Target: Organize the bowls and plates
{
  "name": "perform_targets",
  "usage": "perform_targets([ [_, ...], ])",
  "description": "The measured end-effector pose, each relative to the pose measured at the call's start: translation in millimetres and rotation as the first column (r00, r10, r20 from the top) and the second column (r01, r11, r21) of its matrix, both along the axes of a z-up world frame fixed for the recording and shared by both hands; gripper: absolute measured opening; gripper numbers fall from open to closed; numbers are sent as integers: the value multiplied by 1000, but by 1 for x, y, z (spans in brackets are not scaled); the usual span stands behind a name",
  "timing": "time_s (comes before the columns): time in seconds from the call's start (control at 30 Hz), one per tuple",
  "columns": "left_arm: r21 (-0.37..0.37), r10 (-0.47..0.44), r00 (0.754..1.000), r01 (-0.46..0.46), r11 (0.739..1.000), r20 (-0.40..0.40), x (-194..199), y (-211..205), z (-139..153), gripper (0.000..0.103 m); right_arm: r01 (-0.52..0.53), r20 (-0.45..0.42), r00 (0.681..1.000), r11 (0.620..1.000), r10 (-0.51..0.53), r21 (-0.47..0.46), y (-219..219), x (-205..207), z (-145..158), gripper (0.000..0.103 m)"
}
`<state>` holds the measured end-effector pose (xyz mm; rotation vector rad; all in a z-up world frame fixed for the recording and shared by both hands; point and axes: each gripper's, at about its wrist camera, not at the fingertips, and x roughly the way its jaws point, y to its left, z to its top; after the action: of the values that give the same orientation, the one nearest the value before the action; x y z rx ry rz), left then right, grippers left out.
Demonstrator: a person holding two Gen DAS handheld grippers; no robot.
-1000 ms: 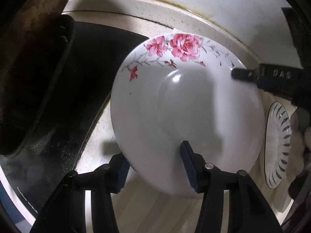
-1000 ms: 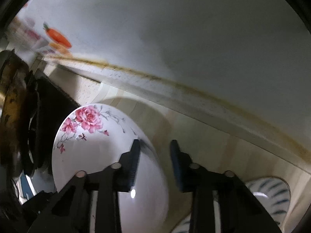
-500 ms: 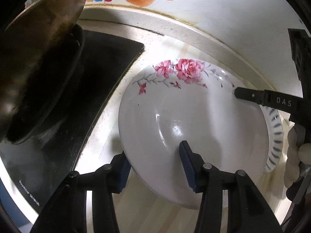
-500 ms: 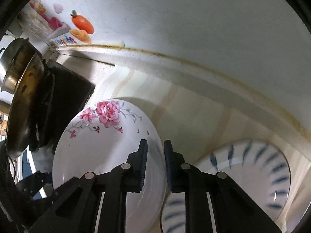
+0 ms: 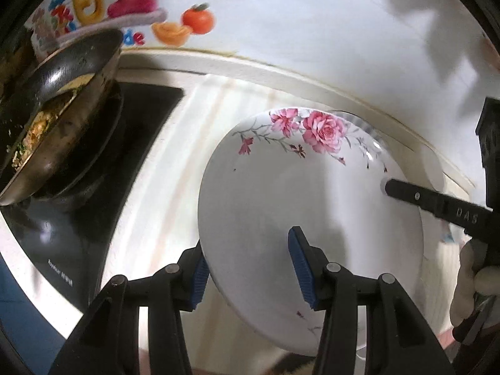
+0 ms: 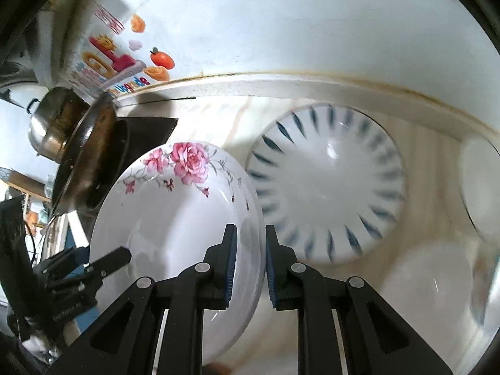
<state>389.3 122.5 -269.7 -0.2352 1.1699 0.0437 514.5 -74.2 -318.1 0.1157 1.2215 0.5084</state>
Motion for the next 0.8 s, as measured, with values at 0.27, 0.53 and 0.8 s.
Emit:
perform_targets([
  [0.27,-5,-168,986,168,986,-6,-61,-58,28,45,97,5,995,995,-97,16,-92,-90,28,19],
  [0.53,-29,-282,957,280,959,-69,-104,-115,15,45,183,-1,983,983,-183,14,-171,-163,27,19],
  [0.8,-4,-339,929,342,940,-148,-112,-147,-20,45,241,-75,968,970,-239,14,-209,-197,-21,19],
])
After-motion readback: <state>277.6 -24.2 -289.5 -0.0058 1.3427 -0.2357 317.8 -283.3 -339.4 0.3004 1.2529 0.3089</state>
